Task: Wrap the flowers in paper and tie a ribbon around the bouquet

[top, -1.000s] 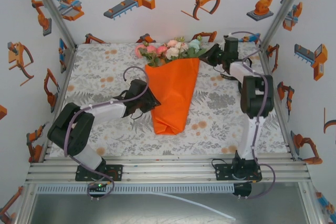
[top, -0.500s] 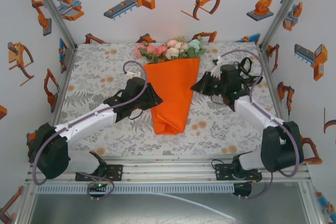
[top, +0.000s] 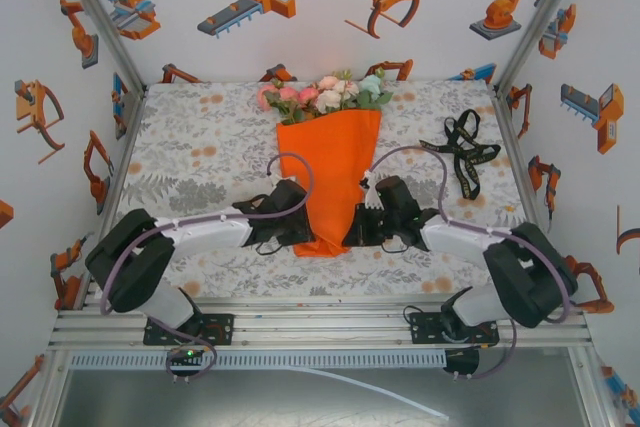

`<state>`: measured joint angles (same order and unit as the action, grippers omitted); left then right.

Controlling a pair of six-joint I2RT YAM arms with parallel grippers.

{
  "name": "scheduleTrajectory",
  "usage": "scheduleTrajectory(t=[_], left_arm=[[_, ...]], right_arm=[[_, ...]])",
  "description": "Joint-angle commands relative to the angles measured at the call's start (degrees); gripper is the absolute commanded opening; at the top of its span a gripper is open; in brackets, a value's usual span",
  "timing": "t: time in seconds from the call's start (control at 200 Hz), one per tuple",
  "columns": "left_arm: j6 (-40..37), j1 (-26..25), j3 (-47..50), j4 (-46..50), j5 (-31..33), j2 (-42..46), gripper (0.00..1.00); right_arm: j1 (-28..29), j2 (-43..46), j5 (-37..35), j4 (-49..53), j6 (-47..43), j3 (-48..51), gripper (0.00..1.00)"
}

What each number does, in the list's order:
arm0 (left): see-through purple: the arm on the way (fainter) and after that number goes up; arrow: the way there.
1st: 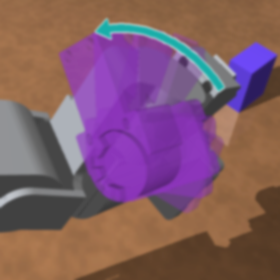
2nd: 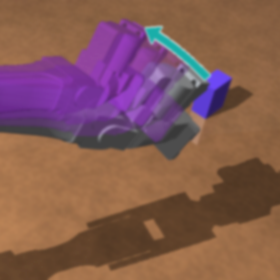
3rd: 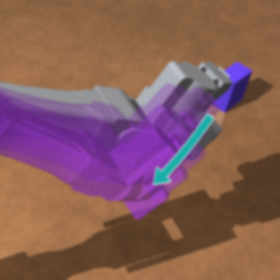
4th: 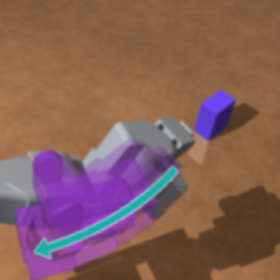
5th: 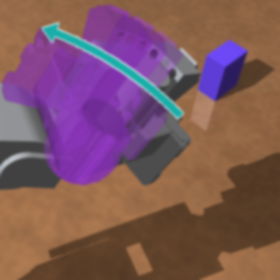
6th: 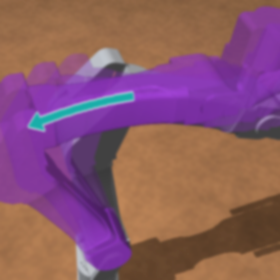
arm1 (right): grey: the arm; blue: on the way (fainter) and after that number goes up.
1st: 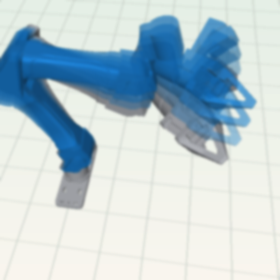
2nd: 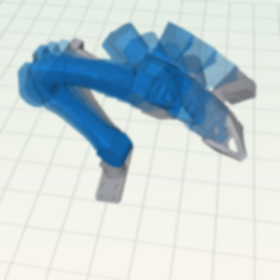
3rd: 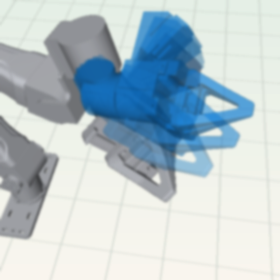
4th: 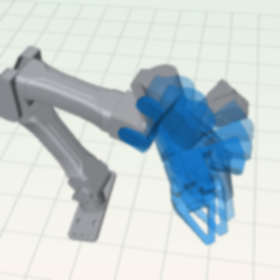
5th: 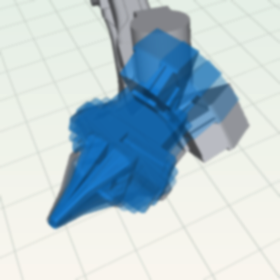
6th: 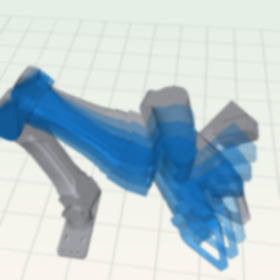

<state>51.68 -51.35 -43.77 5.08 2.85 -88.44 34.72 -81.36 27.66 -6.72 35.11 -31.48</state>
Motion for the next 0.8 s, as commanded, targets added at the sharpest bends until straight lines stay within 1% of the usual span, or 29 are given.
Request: scheduleTrajectory(t=[0.0, 0.135, 0.225, 0.411, 0.521, 0.616, 0.741, 0.796], left_arm=[[3.7, 0.2, 1.39, -4.36, -1.99, -2.54, 0.32], [7.62, 0.2, 5.07, -9.01, -3.76, -5.37, 0.3], [8.14, 0.04, 6.14, -10.83, -4.38, -5.73, 0.3], [5.13, 0.11, 3.09, -9.08, -2.87, -3.95, 0.3], [3.75, 0.09, 2.46, -8.06, -2.25, -0.44, 0.3], [2.45, 0.07, 2.37, -4.76, 0.48, 4.52, 0.3], [0.69, 0.11, 1.15, 2.32, 5.49, 11.32, 0.36], [-0.16, 0.11, 0.64, 4.85, 7.53, 14.31, 0.37]], right_arm=[[0.26, -3.2, -0.03, -6.4, 1.73, 1.2, 0.16], [0.26, -4.6, -0.33, -6.77, 1.71, 1.93, 0.15], [0.26, -3.79, -0.15, -5.59, 1.48, 1.47, 0.15], [0.19, -0.3, 0.07, -3.27, 1.56, -2.98, 0.17], [-0.41, 2.61, -3.25, 1.88, -0.11, -6.48, 0.18], [-3.07, 5.91, -7.49, 4.76, -1.02, -8.19, 0.21], [-9.55, 8.73, -11.17, 4.72, 0.35, -9.44, 0.25], [-12.52, 9.44, -14.11, 6.06, 0.02, -10.63, 0.27]])
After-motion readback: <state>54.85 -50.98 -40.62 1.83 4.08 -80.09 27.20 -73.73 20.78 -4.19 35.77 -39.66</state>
